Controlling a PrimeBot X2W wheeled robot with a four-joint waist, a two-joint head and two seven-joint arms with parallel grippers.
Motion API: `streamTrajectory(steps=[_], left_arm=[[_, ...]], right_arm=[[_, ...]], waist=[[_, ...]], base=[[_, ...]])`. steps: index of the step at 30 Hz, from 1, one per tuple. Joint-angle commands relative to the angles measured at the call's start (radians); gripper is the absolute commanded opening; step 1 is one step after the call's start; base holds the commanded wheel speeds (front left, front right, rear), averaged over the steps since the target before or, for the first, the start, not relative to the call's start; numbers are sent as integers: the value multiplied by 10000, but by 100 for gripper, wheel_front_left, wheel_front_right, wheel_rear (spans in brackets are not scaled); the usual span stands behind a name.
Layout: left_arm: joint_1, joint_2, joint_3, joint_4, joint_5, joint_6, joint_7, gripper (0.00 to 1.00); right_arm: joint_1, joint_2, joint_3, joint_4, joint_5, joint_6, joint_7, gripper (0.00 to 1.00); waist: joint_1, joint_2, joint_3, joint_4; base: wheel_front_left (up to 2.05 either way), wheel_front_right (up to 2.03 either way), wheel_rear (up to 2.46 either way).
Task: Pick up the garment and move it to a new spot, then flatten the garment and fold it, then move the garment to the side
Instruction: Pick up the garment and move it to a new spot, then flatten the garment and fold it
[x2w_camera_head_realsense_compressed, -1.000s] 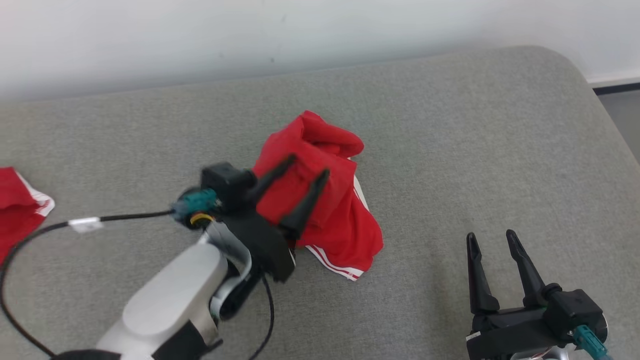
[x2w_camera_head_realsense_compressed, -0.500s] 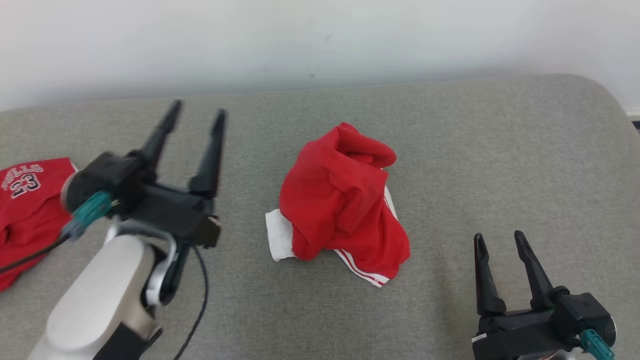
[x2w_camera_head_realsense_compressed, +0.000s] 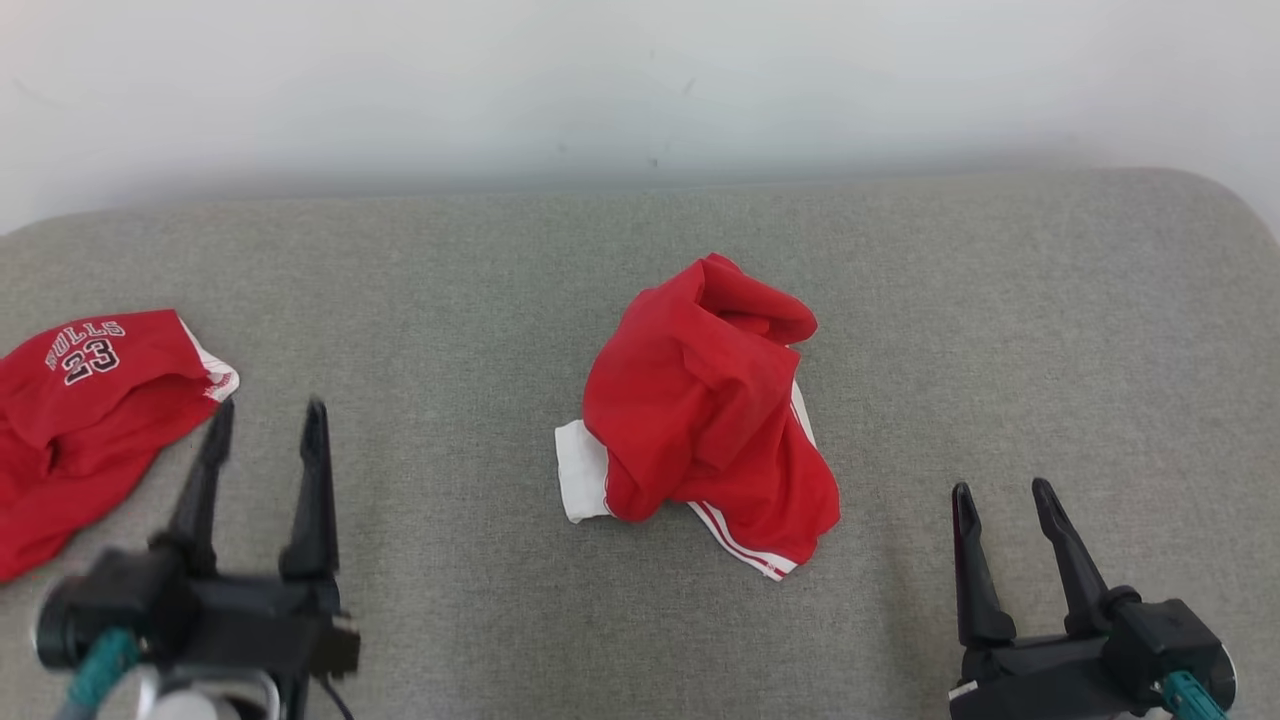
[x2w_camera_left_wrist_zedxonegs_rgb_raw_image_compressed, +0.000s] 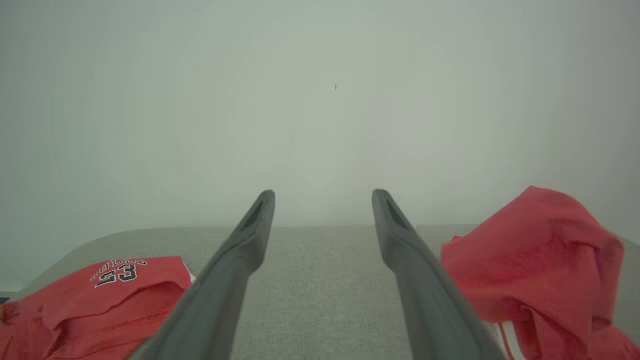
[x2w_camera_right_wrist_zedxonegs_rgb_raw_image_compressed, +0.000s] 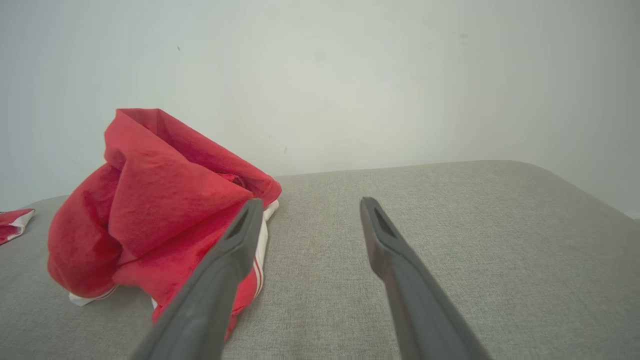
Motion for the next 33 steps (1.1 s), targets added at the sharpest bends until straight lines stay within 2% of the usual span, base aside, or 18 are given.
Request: streamTrajectory(steps=[1,4,11,18,22,33], left_arm=[[432,-257,231,-68,228,-113,-35,100],[1082,-771,794,24,765,-426,-36,100],[1797,-1443,1657,246,1612,-677,-36,100],[2400,-1847,2168,173,2438,-764,-36,100],[2724,-1980,2140,87,2853,-865,-37,100],[3125,-2266,2439,188,3051,-943,-37,100]], right_arm=[[142,9,-33,22,-55,-21,-44,100],[235,9,2,87,-74,-21,-44,100],[332,8,45,188,-28,-21,-44,100],[529,6,127,289,12,-21,-44,100],[600,8,199,354,12,-21,-44,100],[818,8,288,552,-185,-22,-44,100]], waist=[[0,0,-59,60],[0,0,-151,147],[0,0,-280,130],[0,0,-385,12],[0,0,-446,-14],[0,0,-672,66]], base=[[0,0,0],[0,0,0],[0,0,0],[0,0,0],[0,0,0],[0,0,0]])
